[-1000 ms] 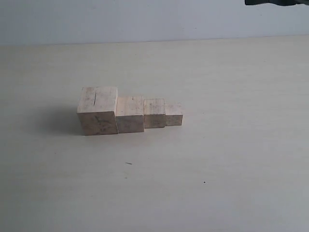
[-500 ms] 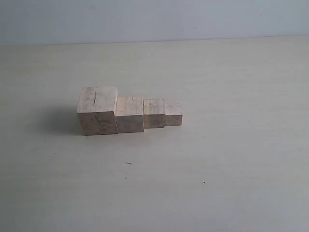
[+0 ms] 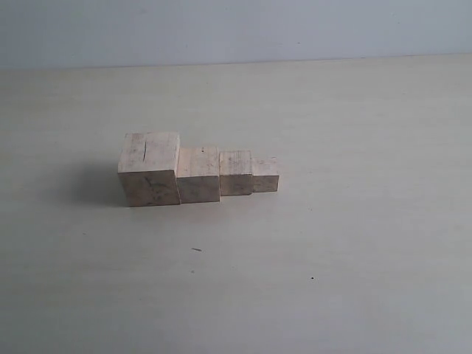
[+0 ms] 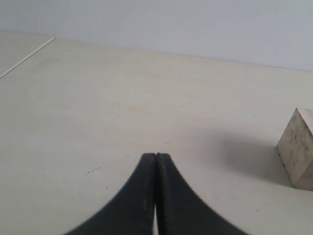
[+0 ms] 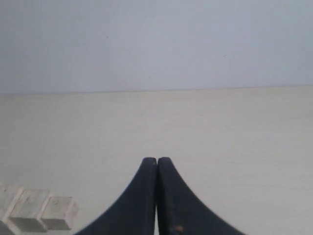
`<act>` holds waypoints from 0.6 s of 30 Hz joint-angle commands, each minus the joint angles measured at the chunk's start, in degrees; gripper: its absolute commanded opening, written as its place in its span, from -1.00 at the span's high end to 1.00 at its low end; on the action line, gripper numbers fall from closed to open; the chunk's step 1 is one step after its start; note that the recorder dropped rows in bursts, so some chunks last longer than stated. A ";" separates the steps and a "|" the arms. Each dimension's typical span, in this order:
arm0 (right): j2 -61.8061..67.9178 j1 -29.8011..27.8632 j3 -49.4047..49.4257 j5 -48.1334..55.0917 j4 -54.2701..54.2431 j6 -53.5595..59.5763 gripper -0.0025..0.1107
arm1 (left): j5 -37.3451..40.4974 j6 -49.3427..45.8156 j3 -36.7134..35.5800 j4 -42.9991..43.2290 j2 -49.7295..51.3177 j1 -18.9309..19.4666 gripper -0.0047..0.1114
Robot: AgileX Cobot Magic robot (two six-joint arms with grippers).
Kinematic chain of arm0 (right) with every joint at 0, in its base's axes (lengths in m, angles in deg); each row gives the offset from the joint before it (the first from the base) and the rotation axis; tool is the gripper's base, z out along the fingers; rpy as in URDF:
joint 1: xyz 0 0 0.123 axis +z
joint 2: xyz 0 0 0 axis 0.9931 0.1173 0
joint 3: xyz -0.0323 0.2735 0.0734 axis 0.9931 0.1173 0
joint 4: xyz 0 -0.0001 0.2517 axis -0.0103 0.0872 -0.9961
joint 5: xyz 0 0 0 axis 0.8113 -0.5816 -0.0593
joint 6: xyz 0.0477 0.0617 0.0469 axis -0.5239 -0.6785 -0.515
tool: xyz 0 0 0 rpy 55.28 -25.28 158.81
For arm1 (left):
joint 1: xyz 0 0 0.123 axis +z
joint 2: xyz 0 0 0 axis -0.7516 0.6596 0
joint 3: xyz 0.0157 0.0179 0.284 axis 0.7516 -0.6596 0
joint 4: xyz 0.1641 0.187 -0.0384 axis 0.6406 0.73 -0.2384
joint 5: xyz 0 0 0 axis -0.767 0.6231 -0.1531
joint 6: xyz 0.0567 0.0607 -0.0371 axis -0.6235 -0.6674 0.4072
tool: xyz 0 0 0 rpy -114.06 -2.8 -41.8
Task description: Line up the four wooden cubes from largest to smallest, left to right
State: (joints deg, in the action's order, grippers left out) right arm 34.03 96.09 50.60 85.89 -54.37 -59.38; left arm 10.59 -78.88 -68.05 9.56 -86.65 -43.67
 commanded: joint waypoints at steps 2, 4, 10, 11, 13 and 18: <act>-10.45 -6.80 10.06 -6.99 0.34 -0.20 0.96 | -0.71 0.24 -0.17 -0.49 -0.36 0.20 0.92; -13.44 -9.07 13.35 -7.92 0.34 -0.20 0.96 | -0.71 0.24 -0.17 -0.49 -0.36 0.20 0.92; -21.77 -11.24 21.90 -9.68 1.96 0.23 0.96 | -0.71 0.24 -0.17 -0.49 -0.36 0.20 0.92; -23.05 -11.24 23.00 -10.09 1.95 0.23 0.96 | -0.71 0.24 -0.17 -0.49 -0.36 0.20 0.92; -26.34 -11.24 25.61 -11.24 1.95 0.23 0.96 | -0.71 0.24 -0.17 -0.49 -0.36 0.20 0.92; -33.55 -11.13 31.36 -11.56 1.66 0.23 0.96 | -0.71 0.24 -0.17 -0.49 -0.36 0.20 0.92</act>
State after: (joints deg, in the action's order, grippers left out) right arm 3.92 85.12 79.32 75.60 -53.10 -59.38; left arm 10.59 -78.88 -68.05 9.56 -86.65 -43.67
